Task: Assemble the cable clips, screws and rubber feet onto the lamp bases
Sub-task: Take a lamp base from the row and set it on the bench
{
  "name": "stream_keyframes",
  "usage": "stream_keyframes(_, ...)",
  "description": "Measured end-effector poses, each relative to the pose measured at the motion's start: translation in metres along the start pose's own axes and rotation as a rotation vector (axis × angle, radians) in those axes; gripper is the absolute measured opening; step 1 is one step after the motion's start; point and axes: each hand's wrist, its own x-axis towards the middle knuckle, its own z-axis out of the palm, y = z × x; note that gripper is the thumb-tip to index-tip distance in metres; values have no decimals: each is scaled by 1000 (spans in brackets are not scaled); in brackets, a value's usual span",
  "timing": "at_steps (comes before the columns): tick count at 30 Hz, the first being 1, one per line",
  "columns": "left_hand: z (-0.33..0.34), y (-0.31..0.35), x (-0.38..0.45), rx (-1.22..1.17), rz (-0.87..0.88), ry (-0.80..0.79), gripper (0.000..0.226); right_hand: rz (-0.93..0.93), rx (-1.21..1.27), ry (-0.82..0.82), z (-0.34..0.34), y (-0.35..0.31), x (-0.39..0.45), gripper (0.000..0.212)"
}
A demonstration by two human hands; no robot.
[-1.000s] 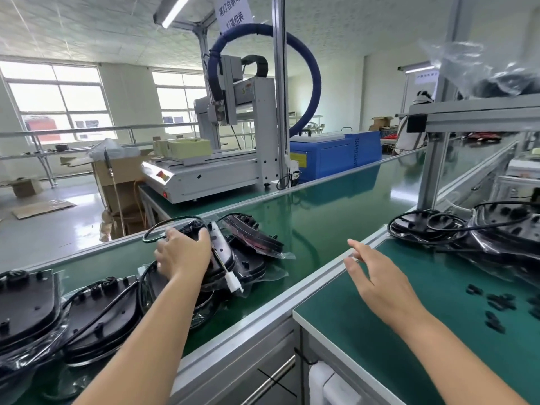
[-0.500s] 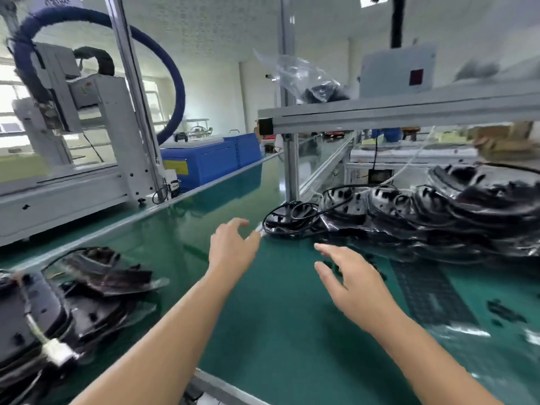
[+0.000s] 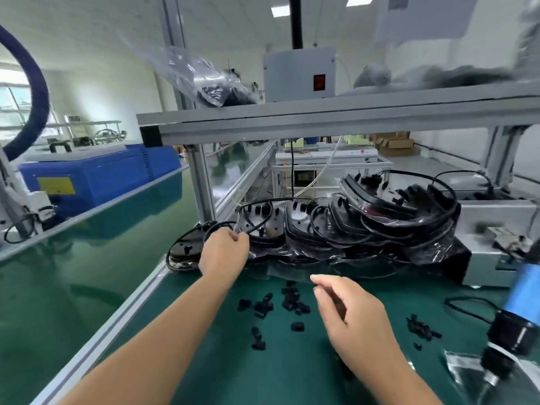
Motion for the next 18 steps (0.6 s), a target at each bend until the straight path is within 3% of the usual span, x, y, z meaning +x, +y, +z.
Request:
stream_keyframes(2,10,16,0,-39,107,7,39,6,-28,36,-2,3,2,23)
stream_keyframes(6,35,70,-6,-229,253,-203,36,21,-54,73,-2,9,4,21)
stream_keyframes(12,84,161,-6,-422,59,-526,40,89,-63,83,-8,18,4,23)
stream_keyframes(15,109,191,-4,-495,-100,-670,65,90,-86,135,-13,21,5,23)
stream_keyframes(18,124,201,1,-503,-134,-665,84,87,-101,143,-15,21,6,24)
